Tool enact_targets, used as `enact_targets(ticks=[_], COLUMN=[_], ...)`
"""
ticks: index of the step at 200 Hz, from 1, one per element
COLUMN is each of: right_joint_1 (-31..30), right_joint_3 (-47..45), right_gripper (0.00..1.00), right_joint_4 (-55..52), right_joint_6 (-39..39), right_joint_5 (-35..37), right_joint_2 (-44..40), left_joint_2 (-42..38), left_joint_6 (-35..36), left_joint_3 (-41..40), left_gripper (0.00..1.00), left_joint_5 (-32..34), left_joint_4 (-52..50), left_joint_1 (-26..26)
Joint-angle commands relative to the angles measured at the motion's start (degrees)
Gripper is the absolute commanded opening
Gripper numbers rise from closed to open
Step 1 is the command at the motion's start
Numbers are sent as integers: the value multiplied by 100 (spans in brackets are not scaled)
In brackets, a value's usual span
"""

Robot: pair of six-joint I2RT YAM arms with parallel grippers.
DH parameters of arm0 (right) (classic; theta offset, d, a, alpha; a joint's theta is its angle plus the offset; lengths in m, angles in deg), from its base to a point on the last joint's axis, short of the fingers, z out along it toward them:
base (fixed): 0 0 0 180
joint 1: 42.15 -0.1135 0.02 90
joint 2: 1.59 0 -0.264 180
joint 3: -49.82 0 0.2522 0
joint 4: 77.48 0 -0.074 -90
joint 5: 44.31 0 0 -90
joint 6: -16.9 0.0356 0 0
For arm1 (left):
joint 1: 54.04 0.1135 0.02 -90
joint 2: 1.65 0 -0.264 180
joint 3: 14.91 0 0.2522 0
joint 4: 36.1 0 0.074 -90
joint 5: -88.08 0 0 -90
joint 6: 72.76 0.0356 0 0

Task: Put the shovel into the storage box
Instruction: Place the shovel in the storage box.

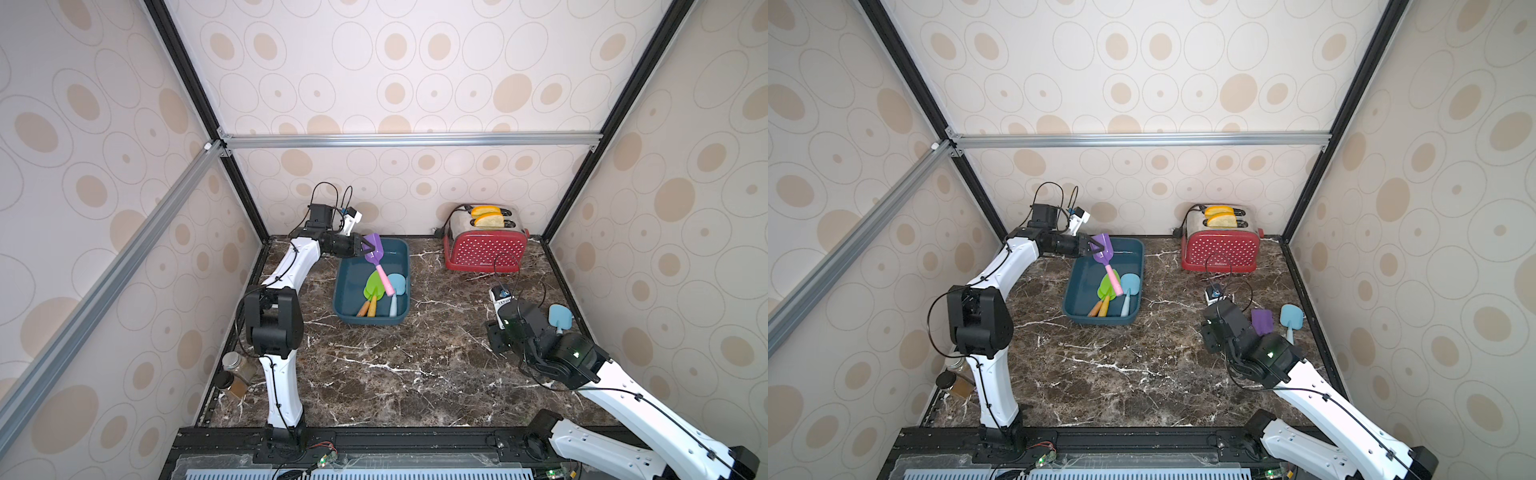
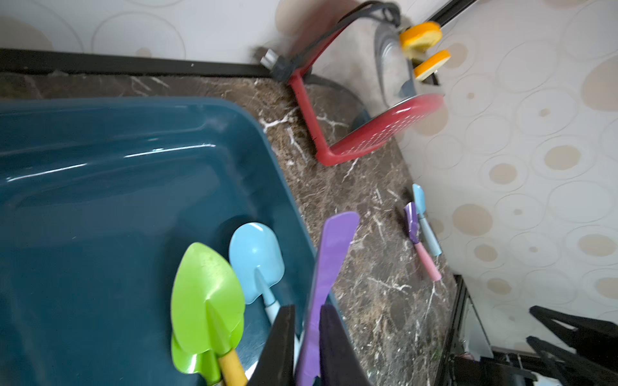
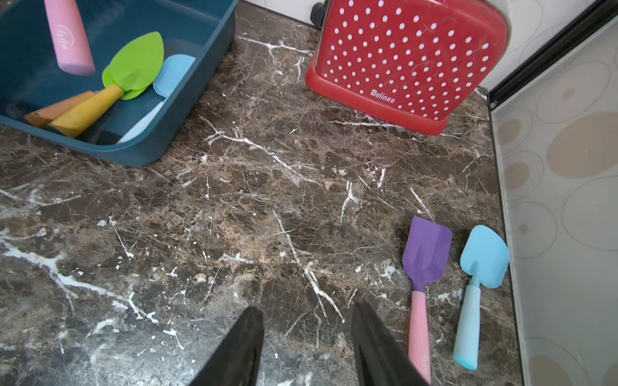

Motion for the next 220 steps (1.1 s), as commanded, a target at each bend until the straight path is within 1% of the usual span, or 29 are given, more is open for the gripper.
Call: enact_targets(ticks=[1,13,36,73,94,123,178,197,202,209,220], right_joint_1=[-22,-21,-20,-20,-18,-19,-8,-17,-16,-20,-18], right_joint_3=[-78,-106,-166,-278,-318,-309,-335,-353,-364,-371,-378], right_gripper=[49,49,49,49,49,49,49,49,49,49,49], right_joint_4=[-127,-139,-184,-181,-177,-193,-185,-164,-153,-142,-120], right_joint_6=[192,207,256,332,366,368,372,370,373,366,374], right_joint_5=[98,77,74,-37,-78,-103,-113,-110,-104,-117,-130], right_joint_2=[-131,-157,-192,-203,-190,-189,-177,-177,-171,-157,-140], left_joint_2=[554,812,1084,1233,1367,1616,2136,2221,2238,2256,2283], left_joint_6=[1195,1408,1637,1839,1884,1926,1938,1920,1913,1896,1885], left_joint_3=[770,1135,1568,1781,1892,2106,2382,2378,2378,2376,2377], left_gripper=[16,16,16,15,15,15,16,18,20,27,35], left_joint_5=[404,721,1360,2169,2468,2613,2526,2526,2530,2541,2551], left_joint_4=[-1750,-2189,-2640,-2900,-3008,-3153,-3251,-3241,-3234,-3225,-3202], left_joint_1=[-115,-115,-114,-115,-115,-115,-115,-115,-115,-115,-115])
